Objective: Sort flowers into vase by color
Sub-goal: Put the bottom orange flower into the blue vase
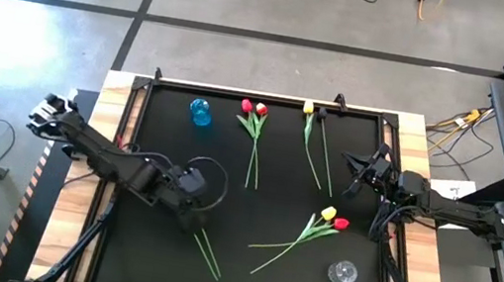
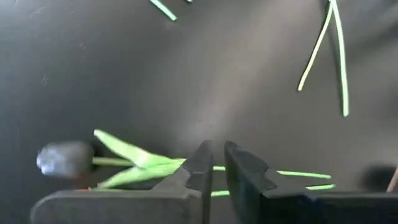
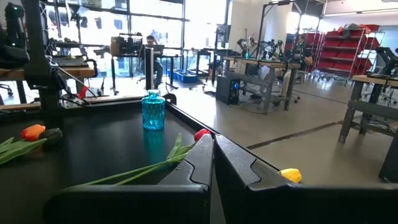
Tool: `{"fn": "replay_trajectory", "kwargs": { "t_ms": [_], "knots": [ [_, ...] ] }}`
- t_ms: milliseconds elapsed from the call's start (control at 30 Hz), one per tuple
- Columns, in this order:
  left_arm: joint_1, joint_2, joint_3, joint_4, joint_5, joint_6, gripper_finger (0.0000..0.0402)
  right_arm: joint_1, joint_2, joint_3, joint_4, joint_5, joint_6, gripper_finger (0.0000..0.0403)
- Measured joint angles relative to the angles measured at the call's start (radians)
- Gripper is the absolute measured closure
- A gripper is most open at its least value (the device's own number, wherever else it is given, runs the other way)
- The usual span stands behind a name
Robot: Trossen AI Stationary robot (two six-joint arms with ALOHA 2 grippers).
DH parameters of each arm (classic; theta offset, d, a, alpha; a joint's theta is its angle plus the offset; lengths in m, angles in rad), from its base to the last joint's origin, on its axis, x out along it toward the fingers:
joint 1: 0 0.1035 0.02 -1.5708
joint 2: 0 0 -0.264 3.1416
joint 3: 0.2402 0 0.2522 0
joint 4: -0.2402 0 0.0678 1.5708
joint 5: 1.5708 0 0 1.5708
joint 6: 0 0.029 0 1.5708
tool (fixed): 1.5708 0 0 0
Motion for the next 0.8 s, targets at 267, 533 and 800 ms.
{"fn": "replay_trajectory", "kwargs": {
  "t_ms": [267, 533, 800],
  "knots": [
    [-0.001, 0.083, -0.025, 0.007, 0.021, 0.012, 0.0315, 0.0, 0.0, 0.0, 0.0, 0.0, 0.0, 0.0394],
    [-0.005, 0.045, -0.157, 0.186, 0.079, -0.22, 0.0313, 0.0, 0.0, 0.0, 0.0, 0.0, 0.0, 0.0394],
    [-0.01, 0.039, -0.328, 0.308, 0.172, -0.447, 0.0305, 0.0, 0.0, 0.0, 0.0, 0.0, 0.0, 0.0394]
  ]
}}
